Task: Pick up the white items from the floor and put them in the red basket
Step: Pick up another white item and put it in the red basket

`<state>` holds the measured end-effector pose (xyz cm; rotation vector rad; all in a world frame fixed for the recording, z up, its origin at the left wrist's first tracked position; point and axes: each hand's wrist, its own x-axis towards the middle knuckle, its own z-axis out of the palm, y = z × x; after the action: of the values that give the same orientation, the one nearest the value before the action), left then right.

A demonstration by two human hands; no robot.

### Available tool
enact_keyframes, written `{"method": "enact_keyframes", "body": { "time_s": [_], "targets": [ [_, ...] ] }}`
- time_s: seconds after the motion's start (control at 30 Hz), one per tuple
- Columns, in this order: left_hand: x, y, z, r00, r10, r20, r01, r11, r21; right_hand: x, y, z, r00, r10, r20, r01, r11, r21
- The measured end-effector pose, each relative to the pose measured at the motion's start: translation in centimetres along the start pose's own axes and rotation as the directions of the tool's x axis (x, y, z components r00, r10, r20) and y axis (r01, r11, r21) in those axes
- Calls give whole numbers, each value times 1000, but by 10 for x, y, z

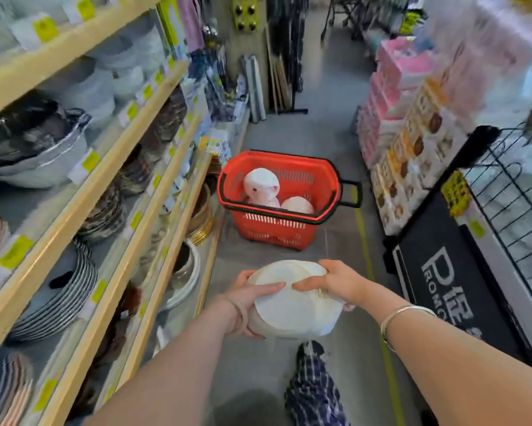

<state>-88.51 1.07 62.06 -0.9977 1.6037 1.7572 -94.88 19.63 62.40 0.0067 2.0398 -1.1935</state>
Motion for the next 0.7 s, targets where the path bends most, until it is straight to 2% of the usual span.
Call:
{"method": "enact_keyframes", "body": {
  "time_s": [0.27, 0.53, 0.7],
  "targets": [
    [121, 155, 11, 998, 53, -30, -54, 998, -29, 157, -82, -100, 996, -85, -19, 85, 996, 7],
    [232, 285, -19, 999, -19, -40, 18, 999, -33, 308, -152, -152, 998, -16, 59, 15, 1000, 21],
    [322, 357, -51, 997, -57, -43, 57, 998, 4, 406, -185, -163, 1000, 14, 20, -16, 997, 77]
  ]
}}
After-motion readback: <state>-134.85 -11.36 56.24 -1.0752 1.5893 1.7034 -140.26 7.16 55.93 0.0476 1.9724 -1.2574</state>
